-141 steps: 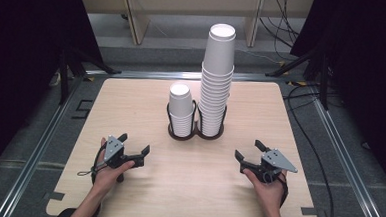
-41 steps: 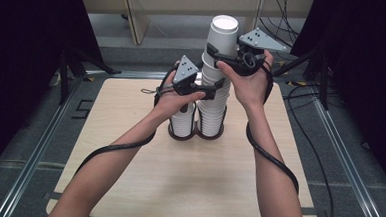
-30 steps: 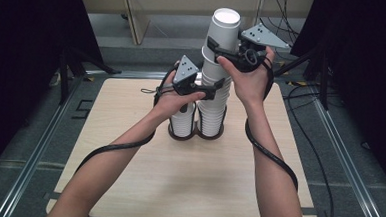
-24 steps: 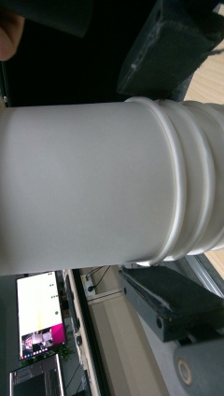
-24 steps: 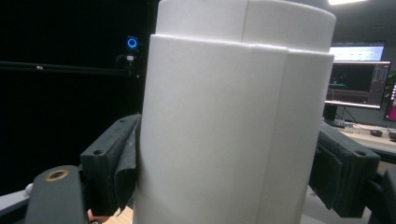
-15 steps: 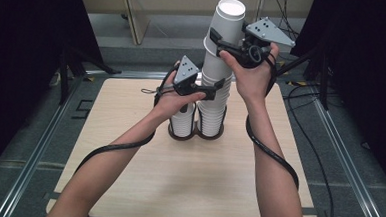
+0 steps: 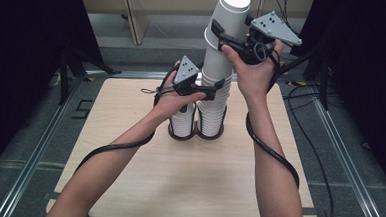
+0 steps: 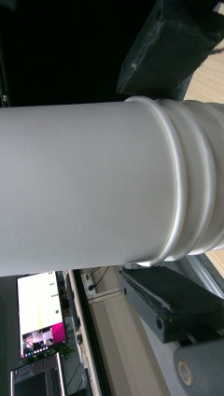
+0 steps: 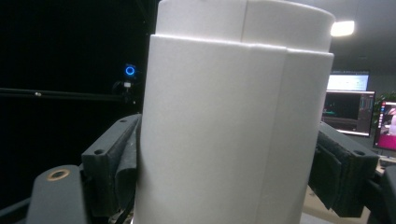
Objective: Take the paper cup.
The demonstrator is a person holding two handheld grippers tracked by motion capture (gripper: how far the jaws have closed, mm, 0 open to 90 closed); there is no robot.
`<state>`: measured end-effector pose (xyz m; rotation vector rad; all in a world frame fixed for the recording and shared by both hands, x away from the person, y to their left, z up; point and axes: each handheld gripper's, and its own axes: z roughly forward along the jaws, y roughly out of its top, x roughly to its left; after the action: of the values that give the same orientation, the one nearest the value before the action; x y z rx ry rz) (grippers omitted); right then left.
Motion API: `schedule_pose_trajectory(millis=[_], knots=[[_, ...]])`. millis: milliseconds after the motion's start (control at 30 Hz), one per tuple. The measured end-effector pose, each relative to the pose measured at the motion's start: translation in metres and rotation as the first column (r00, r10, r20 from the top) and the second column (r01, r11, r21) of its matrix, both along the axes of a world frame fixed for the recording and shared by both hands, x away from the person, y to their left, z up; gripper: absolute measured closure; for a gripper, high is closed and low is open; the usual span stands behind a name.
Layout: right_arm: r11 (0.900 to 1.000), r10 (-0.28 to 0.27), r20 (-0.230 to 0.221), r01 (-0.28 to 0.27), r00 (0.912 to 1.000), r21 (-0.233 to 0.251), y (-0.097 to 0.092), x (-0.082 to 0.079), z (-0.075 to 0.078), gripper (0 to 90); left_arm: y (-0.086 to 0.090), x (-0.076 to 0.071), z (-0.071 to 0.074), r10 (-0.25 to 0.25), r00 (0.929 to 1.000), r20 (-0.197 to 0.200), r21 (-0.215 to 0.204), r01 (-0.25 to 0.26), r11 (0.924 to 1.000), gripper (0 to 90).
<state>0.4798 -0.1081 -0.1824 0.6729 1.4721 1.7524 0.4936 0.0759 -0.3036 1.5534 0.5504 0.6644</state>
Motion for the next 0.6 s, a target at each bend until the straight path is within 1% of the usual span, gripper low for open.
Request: schedule_pose_trajectory(millis=[167, 200, 233, 267, 300, 400, 600], knots=[[0.9999, -0.003, 0.014, 0.003, 0.9999, 0.012, -0.003, -0.004, 0.002, 19.9, 0.000, 0.000, 0.000, 0.001, 1.0000, 0.000, 0.000, -0.001, 1.0000, 9.4], [0.9999, -0.002, 0.014, 0.001, 0.9999, 0.014, -0.004, -0.005, 0.003, 19.9, 0.001, -0.001, 0.001, 0.008, 0.9999, -0.009, 0.018, -0.008, 0.9998, 9.4], [0.9998, 0.001, 0.011, -0.001, 0.9999, 0.021, -0.004, -0.007, 0.003, 19.9, 0.001, -0.001, 0.001, 0.009, 0.9999, -0.010, 0.017, -0.008, 0.9998, 9.4], [0.9999, -0.005, 0.020, 0.005, 0.9998, 0.016, -0.005, -0.007, 0.003, 19.9, 0.001, -0.001, 0.001, 0.008, 0.9999, -0.009, 0.017, -0.008, 0.9998, 9.4], [0.9998, -0.004, 0.019, 0.004, 0.9998, 0.020, -0.005, -0.008, 0.004, 20.0, 0.001, -0.001, 0.001, 0.008, 0.9999, -0.008, 0.017, -0.008, 0.9998, 9.4], [0.9997, -0.008, 0.035, 0.007, 0.9994, 0.023, -0.007, -0.009, 0.006, 20.0, 0.001, -0.001, 0.000, 0.009, 0.9999, -0.007, 0.022, -0.008, 0.9997, 9.3], [0.9996, -0.012, 0.046, 0.011, 0.9989, 0.025, -0.010, -0.018, 0.006, 20.0, 0.001, -0.001, 0.000, 0.010, 0.9999, -0.011, 0.025, -0.009, 0.9996, 9.4]])
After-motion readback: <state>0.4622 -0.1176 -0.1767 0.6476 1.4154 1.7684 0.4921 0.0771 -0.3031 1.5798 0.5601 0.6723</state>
